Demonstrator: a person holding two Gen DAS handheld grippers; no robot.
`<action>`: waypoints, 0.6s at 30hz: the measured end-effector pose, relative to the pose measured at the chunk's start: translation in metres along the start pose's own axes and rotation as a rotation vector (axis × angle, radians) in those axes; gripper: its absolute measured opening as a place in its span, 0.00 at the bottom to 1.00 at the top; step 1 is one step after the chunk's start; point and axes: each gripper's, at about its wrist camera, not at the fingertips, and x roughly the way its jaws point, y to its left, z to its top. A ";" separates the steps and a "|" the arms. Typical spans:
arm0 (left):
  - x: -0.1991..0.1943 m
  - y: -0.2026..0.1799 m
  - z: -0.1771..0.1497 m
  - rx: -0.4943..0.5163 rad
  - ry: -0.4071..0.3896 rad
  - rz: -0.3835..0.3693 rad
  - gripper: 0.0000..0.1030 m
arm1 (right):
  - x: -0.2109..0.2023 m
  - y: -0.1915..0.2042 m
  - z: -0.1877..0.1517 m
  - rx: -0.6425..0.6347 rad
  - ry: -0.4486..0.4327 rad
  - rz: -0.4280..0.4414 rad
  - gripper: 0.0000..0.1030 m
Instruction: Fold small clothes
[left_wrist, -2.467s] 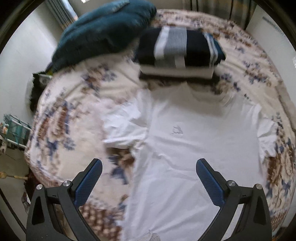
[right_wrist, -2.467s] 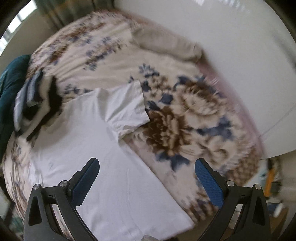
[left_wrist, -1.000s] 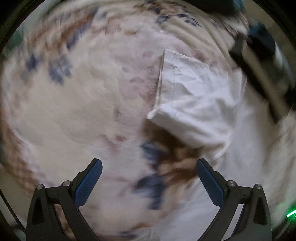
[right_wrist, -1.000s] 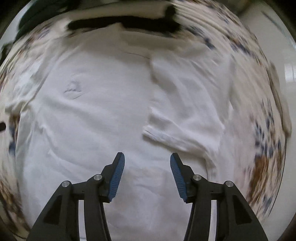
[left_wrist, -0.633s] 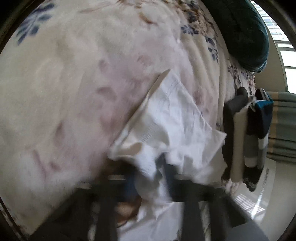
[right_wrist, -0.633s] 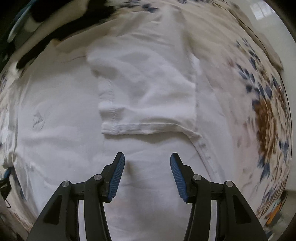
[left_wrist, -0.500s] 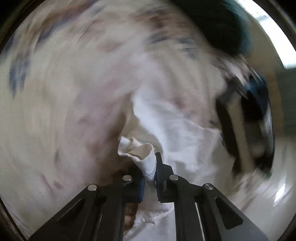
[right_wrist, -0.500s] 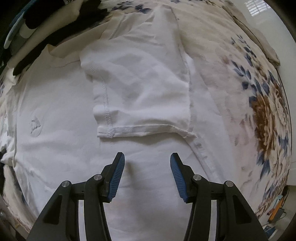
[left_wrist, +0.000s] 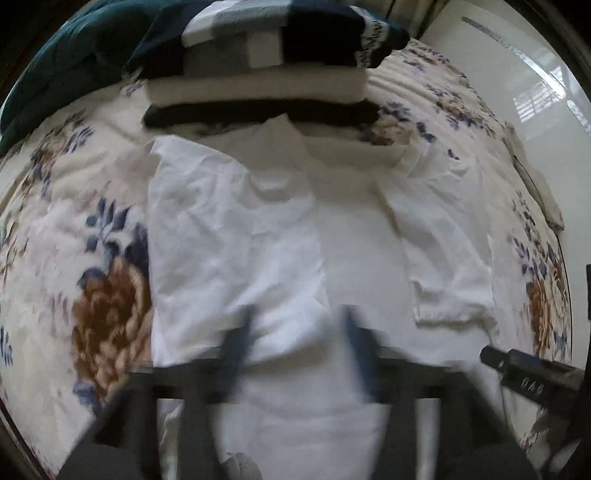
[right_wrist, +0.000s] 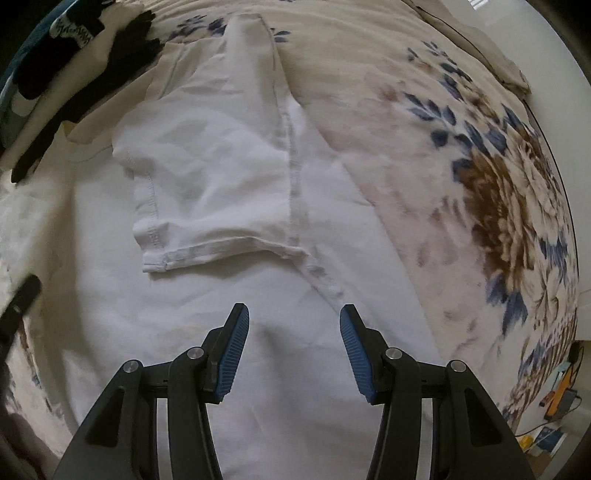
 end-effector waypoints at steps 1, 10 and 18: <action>-0.006 0.009 -0.003 -0.029 -0.002 0.008 0.84 | -0.002 -0.004 -0.001 0.000 0.002 0.004 0.52; -0.012 0.118 0.015 -0.241 0.018 0.238 0.84 | -0.026 0.022 0.031 -0.037 0.037 0.341 0.52; -0.002 0.160 0.057 -0.333 -0.029 0.324 0.84 | 0.015 0.121 0.110 -0.155 0.070 0.483 0.52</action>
